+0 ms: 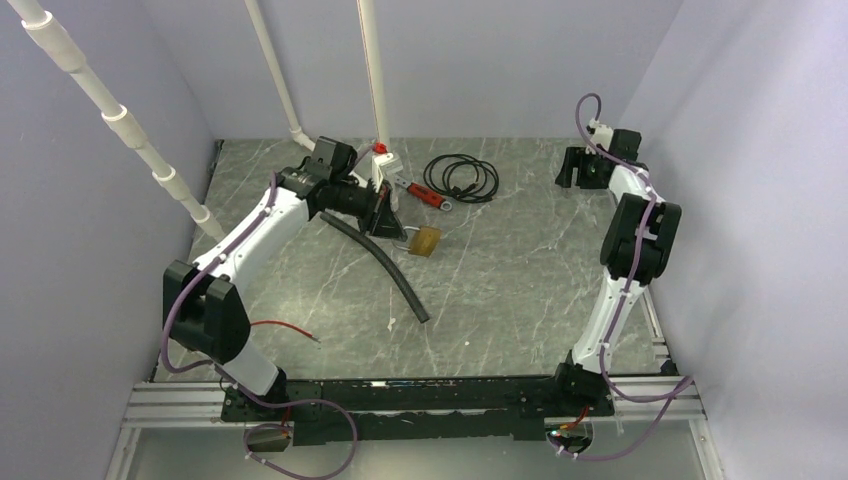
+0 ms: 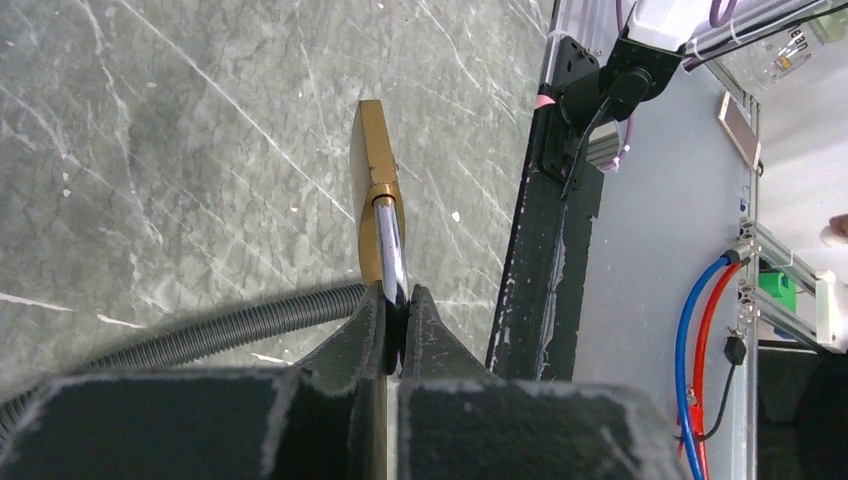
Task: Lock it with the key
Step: Place the key at the center of the board, then place the lock at the center of the board.
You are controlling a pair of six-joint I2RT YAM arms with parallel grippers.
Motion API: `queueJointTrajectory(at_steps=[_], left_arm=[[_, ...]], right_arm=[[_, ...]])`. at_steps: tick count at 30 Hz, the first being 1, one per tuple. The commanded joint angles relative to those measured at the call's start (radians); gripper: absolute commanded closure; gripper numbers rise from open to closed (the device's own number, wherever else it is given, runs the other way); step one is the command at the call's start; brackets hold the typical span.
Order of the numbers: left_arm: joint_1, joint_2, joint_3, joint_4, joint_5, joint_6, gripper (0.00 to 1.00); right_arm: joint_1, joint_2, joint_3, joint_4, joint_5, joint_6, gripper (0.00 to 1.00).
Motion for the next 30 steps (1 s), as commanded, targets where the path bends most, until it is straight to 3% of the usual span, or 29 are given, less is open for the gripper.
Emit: queueJointTrajectory(at_steps=[1, 10, 17, 23, 30], left_arm=[[-0.003, 0.001, 0.114, -0.009, 0.043, -0.071, 1.00], [-0.010, 0.003, 0.133, 0.012, 0.049, -0.326, 1.00], [-0.025, -0.011, 0.133, 0.008, 0.147, -0.405, 1.00], [-0.065, -0.057, 0.099, 0.014, 0.168, -0.399, 1.00], [-0.084, -0.083, 0.059, 0.047, 0.189, -0.425, 1.00]], right_arm=[[0.010, -0.237, -0.033, -0.006, -0.116, -0.073, 0.19], [0.174, -0.783, -0.428, -0.047, -0.353, -0.215, 0.04], [0.494, -1.159, -0.746, 0.084, -0.350, -0.255, 0.00], [0.755, -1.269, -0.857, 0.156, -0.250, -0.271, 0.00], [0.905, -1.250, -0.889, 0.176, -0.156, -0.336, 0.00]])
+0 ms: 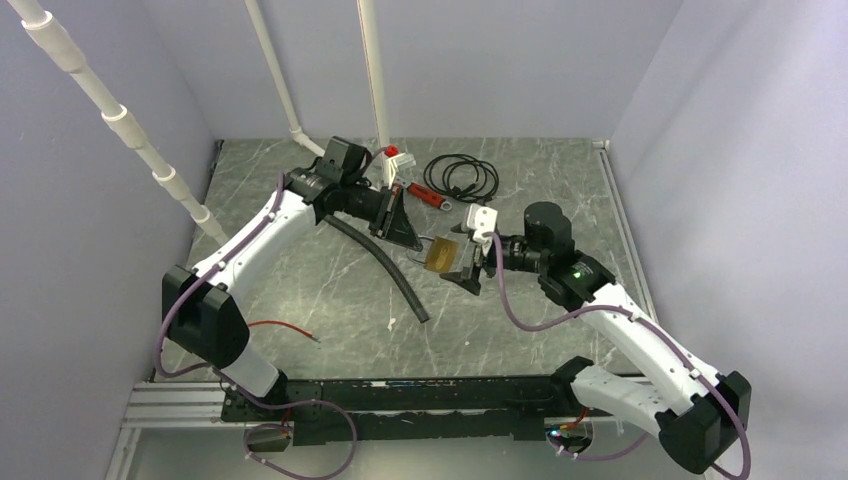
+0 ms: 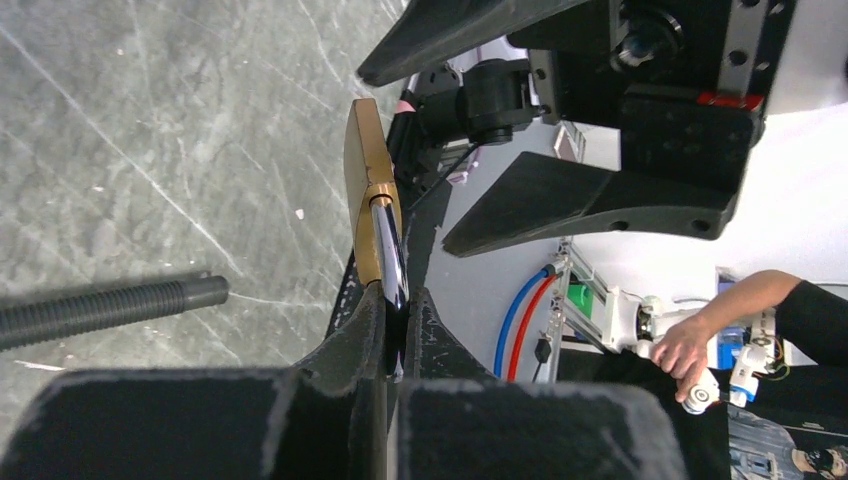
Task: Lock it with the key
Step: Place the lock at the center of the board.
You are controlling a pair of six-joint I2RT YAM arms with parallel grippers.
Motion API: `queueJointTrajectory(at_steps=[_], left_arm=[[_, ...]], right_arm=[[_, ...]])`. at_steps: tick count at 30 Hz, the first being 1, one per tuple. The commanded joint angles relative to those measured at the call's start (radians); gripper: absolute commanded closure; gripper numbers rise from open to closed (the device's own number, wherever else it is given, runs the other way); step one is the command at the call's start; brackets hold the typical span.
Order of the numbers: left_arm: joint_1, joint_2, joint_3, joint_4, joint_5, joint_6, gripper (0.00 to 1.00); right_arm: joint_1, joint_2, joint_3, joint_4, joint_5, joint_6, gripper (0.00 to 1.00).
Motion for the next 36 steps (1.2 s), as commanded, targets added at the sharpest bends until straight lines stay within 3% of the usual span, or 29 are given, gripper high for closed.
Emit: queueJointTrajectory(at_steps=[1, 9, 19, 22, 26, 27, 31, 32, 34, 36], left_arm=[[-0.007, -0.073, -0.003, 0.082, 0.125, -0.045, 1.00], [-0.009, -0.088, -0.023, 0.095, 0.138, -0.072, 1.00], [-0.009, -0.083, -0.043, 0.124, 0.165, -0.094, 1.00], [-0.009, -0.082, -0.044, 0.126, 0.172, -0.090, 1.00], [-0.008, -0.078, -0.047, 0.122, 0.179, -0.075, 1.00], [-0.006, -0.076, -0.048, 0.121, 0.181, -0.072, 0.96], [0.020, -0.089, -0.057, 0.102, 0.156, -0.040, 0.31], [0.035, -0.096, -0.062, 0.101, 0.145, -0.032, 0.19], [0.075, -0.118, -0.068, 0.113, 0.112, -0.023, 0.03], [0.114, -0.141, -0.070, 0.125, 0.057, -0.009, 0.01]], right_arm=[[0.068, 0.008, -0.021, 0.094, 0.101, -0.064, 0.00], [0.144, 0.030, -0.040, 0.117, 0.168, -0.098, 0.01], [0.182, 0.046, -0.069, 0.172, 0.308, -0.135, 0.11], [0.183, 0.046, -0.079, 0.183, 0.336, -0.139, 0.18], [0.181, 0.043, -0.070, 0.184, 0.353, -0.114, 0.40], [0.180, 0.043, -0.069, 0.188, 0.357, -0.101, 0.44], [0.124, 0.050, -0.054, 0.155, 0.333, -0.037, 0.49], [0.096, 0.054, -0.047, 0.136, 0.319, -0.017, 0.49], [0.030, 0.065, -0.030, 0.103, 0.296, 0.017, 0.50], [-0.056, 0.081, -0.018, 0.080, 0.282, 0.058, 0.51]])
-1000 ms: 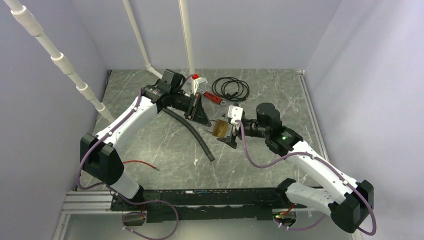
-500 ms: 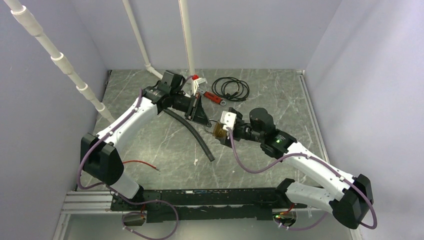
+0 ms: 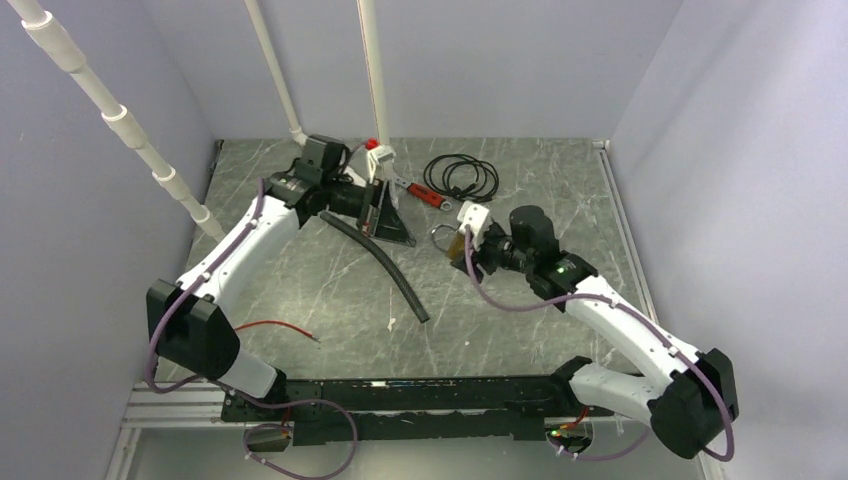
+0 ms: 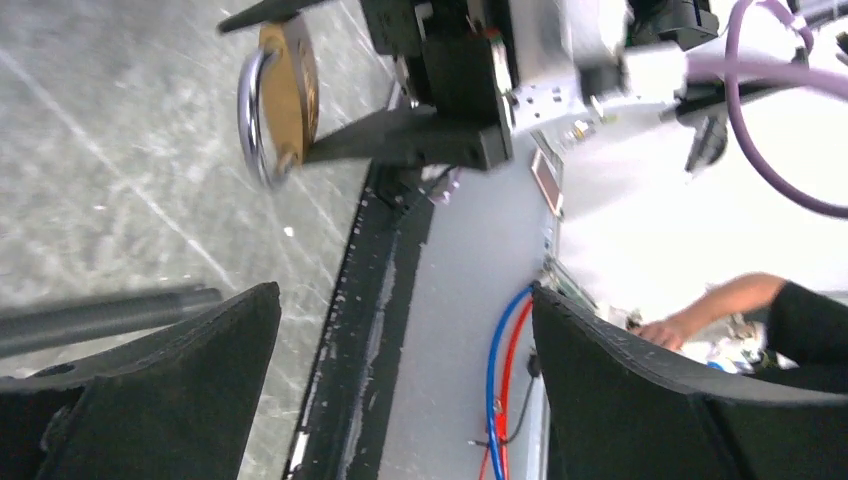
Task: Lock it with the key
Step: Place the lock at the center of the board.
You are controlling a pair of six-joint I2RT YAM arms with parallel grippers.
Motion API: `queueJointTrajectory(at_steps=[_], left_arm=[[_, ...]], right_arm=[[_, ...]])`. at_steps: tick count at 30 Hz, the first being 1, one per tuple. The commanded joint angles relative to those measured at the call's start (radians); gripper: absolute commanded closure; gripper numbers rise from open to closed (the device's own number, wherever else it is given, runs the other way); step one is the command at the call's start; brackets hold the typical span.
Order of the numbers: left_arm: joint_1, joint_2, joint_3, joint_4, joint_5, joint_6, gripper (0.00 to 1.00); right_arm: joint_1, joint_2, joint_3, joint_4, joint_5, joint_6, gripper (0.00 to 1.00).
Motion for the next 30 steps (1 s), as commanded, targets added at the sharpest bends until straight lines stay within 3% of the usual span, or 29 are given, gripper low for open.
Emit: queueJointTrajectory(at_steps=[1, 5, 10, 17, 30], left_arm=[[0.085, -0.092, 0.002, 0.040, -0.074, 0.048, 0.00], [0.142, -0.146, -0.016, 0.069, -0.200, 0.070, 0.00], [0.191, -0.182, -0.057, 0.091, -0.294, 0.081, 0.00], [0.200, -0.234, -0.125, 0.104, -0.325, 0.074, 0.01], [0.203, -0.275, -0.076, -0.074, -0.468, 0.329, 0.01]], right_arm=[[-0.171, 0.018, 0.069, 0.010, -0.023, 0.114, 0.51], [-0.333, 0.123, 0.142, -0.048, 0.016, 0.187, 0.52], [-0.441, 0.290, 0.260, -0.100, 0.118, 0.267, 0.52], [-0.559, 0.537, 0.428, -0.101, 0.211, 0.337, 0.54], [-0.666, 0.930, 0.725, -0.042, 0.315, 0.452, 0.54]])
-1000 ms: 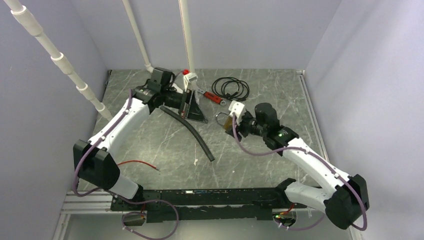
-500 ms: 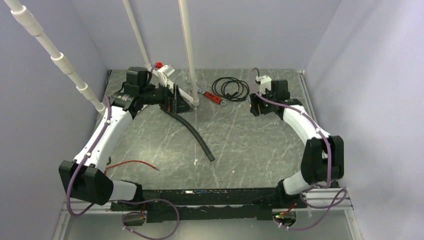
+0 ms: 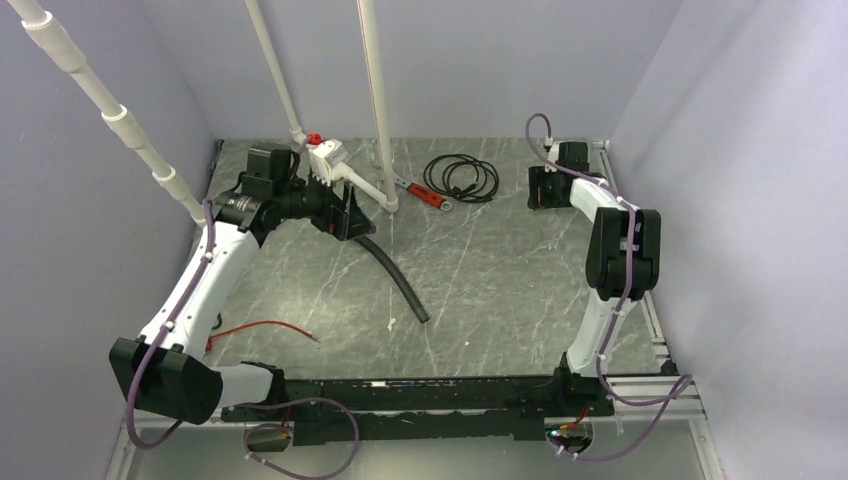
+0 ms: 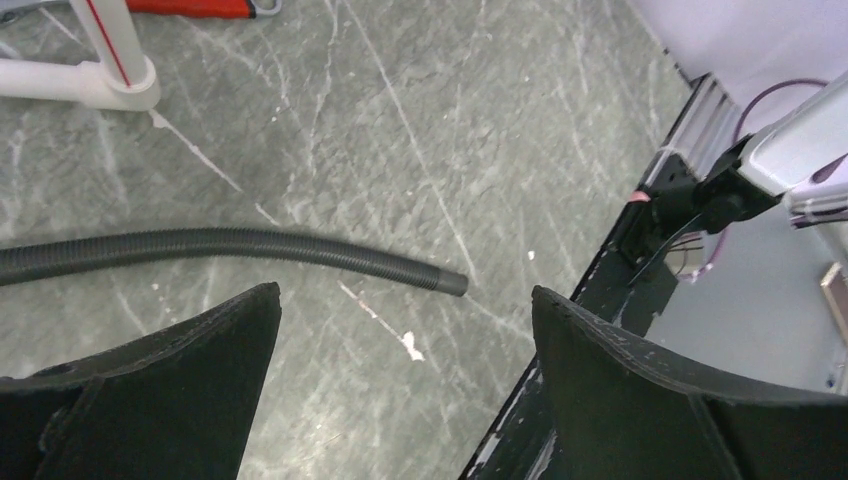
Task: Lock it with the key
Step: Place the lock at the center of the board.
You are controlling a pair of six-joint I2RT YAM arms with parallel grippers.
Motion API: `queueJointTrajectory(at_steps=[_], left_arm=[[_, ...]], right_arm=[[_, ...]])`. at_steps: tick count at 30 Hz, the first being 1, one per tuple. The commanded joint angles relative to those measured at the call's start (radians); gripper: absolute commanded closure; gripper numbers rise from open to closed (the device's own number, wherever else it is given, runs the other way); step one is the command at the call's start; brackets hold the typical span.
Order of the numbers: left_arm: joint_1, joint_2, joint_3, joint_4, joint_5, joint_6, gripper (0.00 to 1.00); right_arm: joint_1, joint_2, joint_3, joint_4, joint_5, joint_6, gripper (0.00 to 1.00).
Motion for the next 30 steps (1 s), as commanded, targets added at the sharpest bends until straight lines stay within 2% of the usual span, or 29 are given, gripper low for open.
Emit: queueJointTrajectory(at_steps=[1, 13, 17, 24, 30], left_arm=[[0.006, -0.033, 0.039, -0.049, -0.056, 0.096, 0.01], [0.013, -0.028, 0.032, -0.070, -0.091, 0.131, 0.01], [0.033, 0.030, 0.082, -0.141, -0.055, 0.127, 0.00], [0.102, 0.105, 0.158, -0.262, 0.047, 0.184, 0.01], [0.167, 0.108, 0.180, -0.307, 0.088, 0.220, 0.01]], right_arm=[[-0.001, 0.055, 0.152, 0.105, 0.042, 0.073, 0.54], [-0.010, 0.196, 0.237, 0.115, 0.045, 0.130, 0.44], [-0.010, 0.224, 0.253, 0.117, 0.037, 0.127, 0.35], [-0.010, 0.228, 0.258, 0.105, 0.038, 0.136, 0.14], [-0.010, 0.189, 0.256, 0.096, 0.036, 0.134, 0.10]])
